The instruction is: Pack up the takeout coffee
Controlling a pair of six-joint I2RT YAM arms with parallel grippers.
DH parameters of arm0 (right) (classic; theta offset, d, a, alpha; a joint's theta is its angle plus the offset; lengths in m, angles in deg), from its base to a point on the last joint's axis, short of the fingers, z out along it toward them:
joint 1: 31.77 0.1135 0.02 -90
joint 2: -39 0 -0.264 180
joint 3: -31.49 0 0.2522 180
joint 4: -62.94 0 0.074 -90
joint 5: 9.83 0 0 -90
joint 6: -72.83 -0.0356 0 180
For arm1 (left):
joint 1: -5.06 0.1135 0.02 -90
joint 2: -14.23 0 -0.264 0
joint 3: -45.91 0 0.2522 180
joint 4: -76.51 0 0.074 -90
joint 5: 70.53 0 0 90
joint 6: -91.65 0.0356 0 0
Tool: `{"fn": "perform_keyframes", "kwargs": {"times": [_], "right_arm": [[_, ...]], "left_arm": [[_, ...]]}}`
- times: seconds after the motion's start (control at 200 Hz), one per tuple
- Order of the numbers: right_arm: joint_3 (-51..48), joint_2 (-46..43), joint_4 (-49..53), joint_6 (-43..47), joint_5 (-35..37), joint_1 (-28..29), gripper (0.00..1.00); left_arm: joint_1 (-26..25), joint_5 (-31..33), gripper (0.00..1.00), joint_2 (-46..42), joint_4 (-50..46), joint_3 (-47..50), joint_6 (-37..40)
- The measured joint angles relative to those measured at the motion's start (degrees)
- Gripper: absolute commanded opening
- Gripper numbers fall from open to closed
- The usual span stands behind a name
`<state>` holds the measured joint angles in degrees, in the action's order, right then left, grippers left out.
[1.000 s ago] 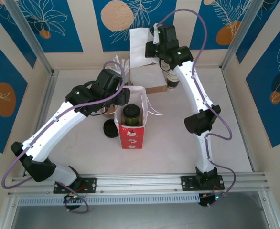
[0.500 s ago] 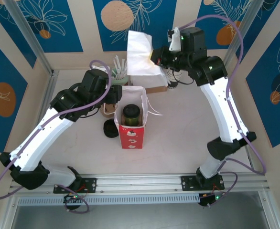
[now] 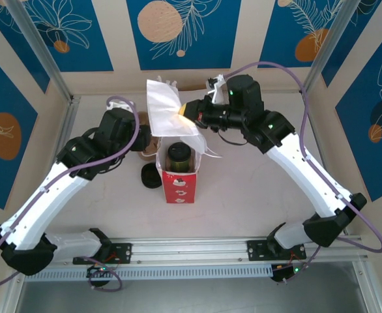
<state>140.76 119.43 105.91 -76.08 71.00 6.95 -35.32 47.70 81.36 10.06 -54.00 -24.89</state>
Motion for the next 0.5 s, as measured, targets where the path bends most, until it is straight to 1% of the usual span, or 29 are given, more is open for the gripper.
{"fn": "perform_keyframes", "kwargs": {"times": [0.24, 0.41, 0.5], "right_arm": [[-7.6, -1.8, -7.4, -3.1, 2.9, 1.8, 0.0], [-9.3, -0.2, -6.2, -2.7, 5.2, 3.2, 0.0], [-9.2, 0.8, -3.7, -0.9, 7.2, 4.1, 0.0]], "left_arm": [[0.9, 1.6, 0.65, -2.7, 0.9, 1.3, -0.1], [1.0, 1.7, 0.66, -2.5, 1.0, 2.1, -0.1], [1.1, 1.7, 0.66, -2.5, 1.1, 2.6, -0.1]]}}
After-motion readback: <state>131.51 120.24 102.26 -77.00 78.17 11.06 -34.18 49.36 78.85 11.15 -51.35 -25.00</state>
